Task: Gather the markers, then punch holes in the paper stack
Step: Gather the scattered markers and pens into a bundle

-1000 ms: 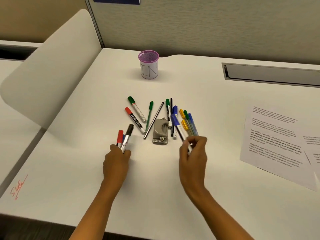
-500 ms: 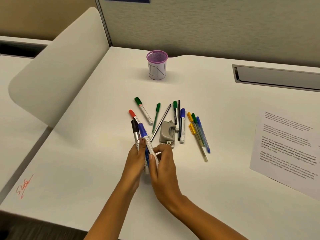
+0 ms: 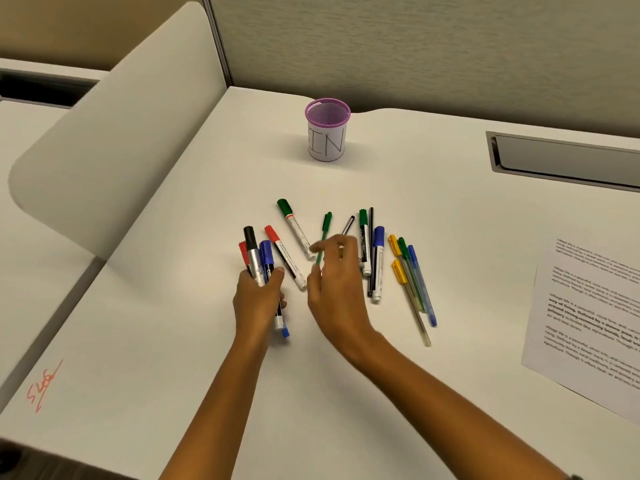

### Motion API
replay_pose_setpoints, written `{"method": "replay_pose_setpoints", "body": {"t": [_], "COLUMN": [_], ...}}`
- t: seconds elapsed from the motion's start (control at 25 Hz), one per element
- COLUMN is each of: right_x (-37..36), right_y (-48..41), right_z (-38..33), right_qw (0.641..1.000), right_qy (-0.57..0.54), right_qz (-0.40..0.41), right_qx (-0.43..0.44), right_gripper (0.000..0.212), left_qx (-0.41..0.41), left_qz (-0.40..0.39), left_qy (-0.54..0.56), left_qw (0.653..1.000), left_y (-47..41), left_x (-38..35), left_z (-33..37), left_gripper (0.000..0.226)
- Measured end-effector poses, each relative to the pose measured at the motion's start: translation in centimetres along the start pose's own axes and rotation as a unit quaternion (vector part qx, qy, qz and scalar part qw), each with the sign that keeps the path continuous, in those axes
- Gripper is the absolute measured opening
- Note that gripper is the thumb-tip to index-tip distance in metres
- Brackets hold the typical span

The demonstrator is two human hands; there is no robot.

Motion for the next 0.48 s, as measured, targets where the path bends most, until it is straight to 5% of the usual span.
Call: {"method": "replay_pose_setpoints", "body": {"t": [0.24, 0.48], "right_x": [-3.3, -7.0], "right_y": [-7.3, -9.9], "right_z": [4.6, 4.8], "right_qw": [0.959, 0.932], "right_qy": [0.078, 0.160], "right_qz": [-0.166, -0.263], "right_qx": [-0.216, -0.193], "right_gripper": [0.051, 0.061], "left_qx": [0.029, -0.027], "left_qz": [0.035, 0.031], "left_qy": [-0.080, -0.145], "left_qw": [0.996, 0.989], "left_y": [-3.3, -4.5], "left_x": [-0.5, -1.8], "left_z": [1.2, 3.5], "left_gripper": [0.040, 0.046]}}
Point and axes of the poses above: each hand's wrist, its own y-axis away from the middle knuckle, its own x-axis out of the back of the hand, z = x × y, the point moved 9 cm from there along -y, towards the middle knuckle, and after that the axes turned 4 degrees about -z, right-handed, at the moved point
